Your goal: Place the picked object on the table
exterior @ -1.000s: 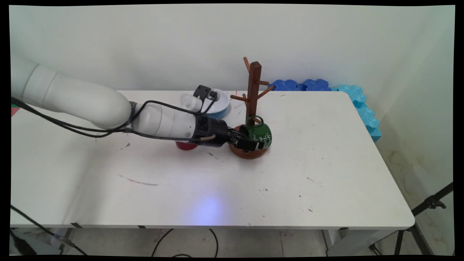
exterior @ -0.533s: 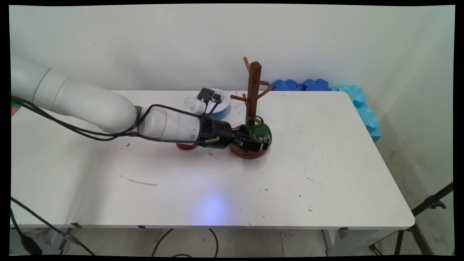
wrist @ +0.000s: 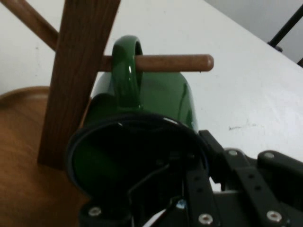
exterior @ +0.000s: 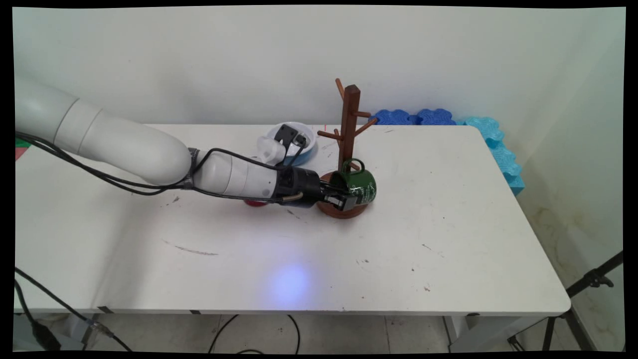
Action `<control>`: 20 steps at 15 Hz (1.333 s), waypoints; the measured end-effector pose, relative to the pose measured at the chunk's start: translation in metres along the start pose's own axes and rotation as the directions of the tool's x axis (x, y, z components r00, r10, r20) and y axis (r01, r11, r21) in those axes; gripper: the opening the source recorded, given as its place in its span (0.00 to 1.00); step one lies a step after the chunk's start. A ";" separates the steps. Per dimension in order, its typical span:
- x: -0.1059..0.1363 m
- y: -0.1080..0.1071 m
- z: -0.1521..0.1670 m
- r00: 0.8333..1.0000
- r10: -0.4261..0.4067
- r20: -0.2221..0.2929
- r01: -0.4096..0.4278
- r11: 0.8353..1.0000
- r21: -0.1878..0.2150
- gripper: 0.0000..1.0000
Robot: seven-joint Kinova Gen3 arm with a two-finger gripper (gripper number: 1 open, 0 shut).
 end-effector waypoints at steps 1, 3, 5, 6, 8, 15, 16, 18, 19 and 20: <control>0.000 -0.001 0.000 1.000 0.005 0.001 -0.005 1.000 -0.001 0.00; -0.001 -0.001 0.000 1.000 0.013 0.001 -0.013 1.000 -0.003 0.00; -0.001 -0.001 0.000 1.000 0.020 0.001 -0.020 1.000 -0.005 0.00; -0.001 -0.001 0.000 1.000 0.023 0.001 -0.023 1.000 -0.007 0.00; -0.001 0.000 -0.001 0.999 0.032 0.001 -0.032 0.999 -0.016 0.00; 0.001 0.011 -0.011 0.999 0.053 -0.002 -0.053 0.997 -0.050 0.00; 0.002 0.013 -0.013 0.998 0.055 -0.004 -0.055 0.997 -0.055 0.00; 0.003 0.018 -0.018 0.998 0.061 -0.008 -0.062 0.996 -0.068 0.00; 0.004 0.020 -0.020 0.998 0.064 -0.009 -0.064 0.995 -0.073 0.00; 0.006 0.023 -0.023 0.998 0.068 -0.011 -0.068 0.995 -0.079 0.00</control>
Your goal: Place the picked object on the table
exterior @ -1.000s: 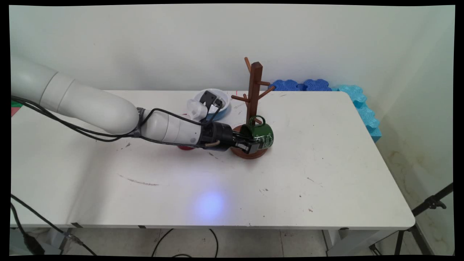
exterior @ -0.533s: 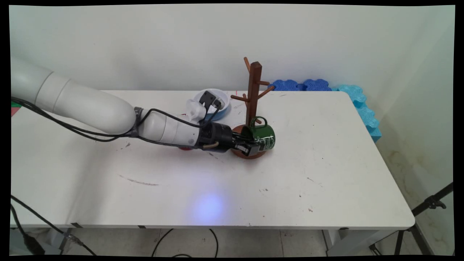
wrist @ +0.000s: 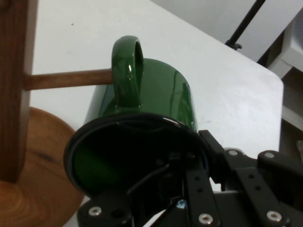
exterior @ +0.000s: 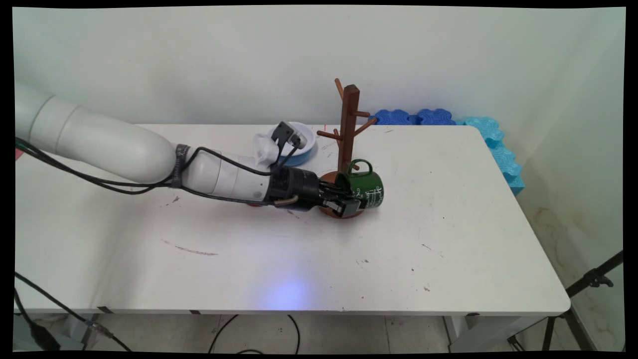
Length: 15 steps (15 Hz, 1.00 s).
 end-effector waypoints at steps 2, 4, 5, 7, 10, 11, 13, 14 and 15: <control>0.003 0.006 -0.005 1.000 0.007 -0.003 -0.007 1.000 -0.011 0.00; 0.006 0.011 -0.010 1.000 0.014 -0.005 -0.014 1.000 -0.021 0.00; 0.008 0.014 -0.013 1.000 0.017 -0.005 -0.017 1.000 -0.025 0.00; 0.012 0.019 -0.019 1.000 0.021 -0.001 -0.022 0.999 -0.033 0.00; 0.021 0.024 -0.027 0.999 0.031 0.016 -0.030 0.999 -0.038 0.00; 0.023 0.025 -0.029 0.999 0.035 0.021 -0.034 0.999 -0.038 0.00; 0.030 0.026 -0.035 0.998 0.048 0.039 -0.046 0.998 -0.040 0.00; 0.034 0.027 -0.038 0.997 0.056 0.051 -0.054 0.998 -0.042 0.00; 0.037 0.027 -0.042 0.996 0.066 0.064 -0.063 0.997 -0.043 0.00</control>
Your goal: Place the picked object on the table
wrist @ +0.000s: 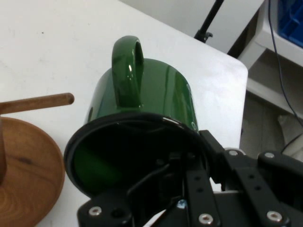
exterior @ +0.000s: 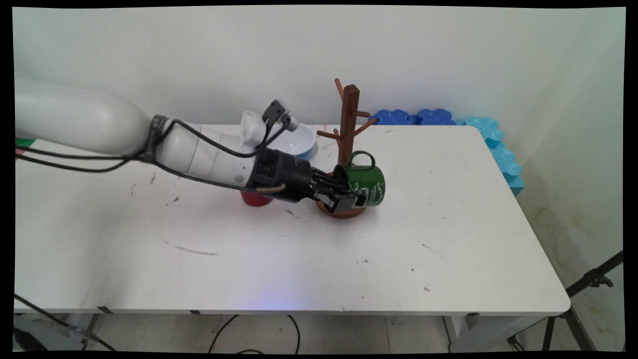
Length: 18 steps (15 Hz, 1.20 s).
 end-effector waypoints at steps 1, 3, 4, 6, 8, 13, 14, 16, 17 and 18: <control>0.003 0.000 -0.003 1.000 0.009 0.011 -0.009 1.000 0.000 0.00; 0.009 -0.001 -0.011 0.998 0.031 0.046 -0.031 1.000 -0.002 0.00; 0.012 -0.002 -0.014 0.997 0.041 0.062 -0.041 0.999 -0.002 0.00; 0.018 -0.004 -0.022 0.992 0.066 0.108 -0.066 0.998 0.001 0.00; 0.023 -0.007 -0.027 0.986 0.085 0.144 -0.087 0.996 0.003 0.00; 0.039 -0.016 -0.041 0.950 0.158 0.268 -0.164 0.986 0.000 0.00; 0.042 -0.018 -0.043 0.940 0.171 0.294 -0.179 0.984 0.000 0.00; 0.047 -0.020 -0.046 0.922 0.190 0.337 -0.201 0.980 -0.003 0.00; 0.049 -0.020 -0.047 0.914 0.197 0.354 -0.209 0.978 -0.004 0.00; 0.051 -0.021 -0.049 0.902 0.207 0.379 -0.221 0.975 -0.006 0.00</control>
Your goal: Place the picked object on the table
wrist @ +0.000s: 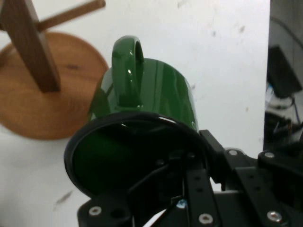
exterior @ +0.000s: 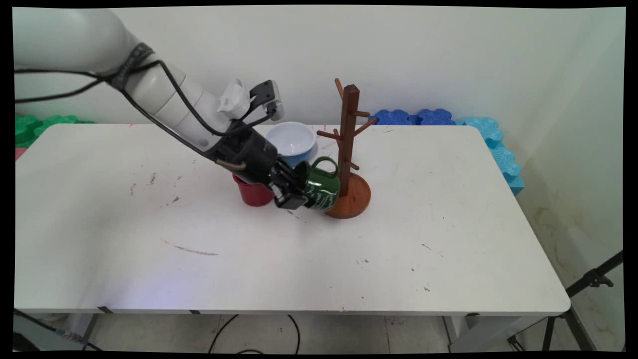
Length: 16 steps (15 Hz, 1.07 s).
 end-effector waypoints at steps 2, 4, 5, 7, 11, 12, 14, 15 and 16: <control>0.001 -0.002 -0.005 0.998 0.028 0.065 -0.028 1.000 0.010 0.00; 0.003 -0.002 -0.007 0.992 0.047 0.114 -0.049 0.999 0.016 0.00; 0.003 -0.002 -0.008 0.990 0.055 0.133 -0.058 0.998 0.018 0.00; 0.005 -0.002 -0.009 0.981 0.075 0.181 -0.081 0.996 0.022 0.00; 0.004 0.001 -0.009 0.948 0.101 0.301 -0.116 0.993 0.031 0.00; 0.003 0.002 -0.008 0.938 0.103 0.332 -0.121 0.992 0.034 0.00; 0.002 0.004 -0.005 0.919 0.103 0.380 -0.127 0.991 0.040 0.00; 0.002 0.004 -0.004 0.911 0.104 0.398 -0.131 0.990 0.041 0.00; 0.001 0.005 -0.002 0.904 0.105 0.415 -0.135 0.990 0.043 0.00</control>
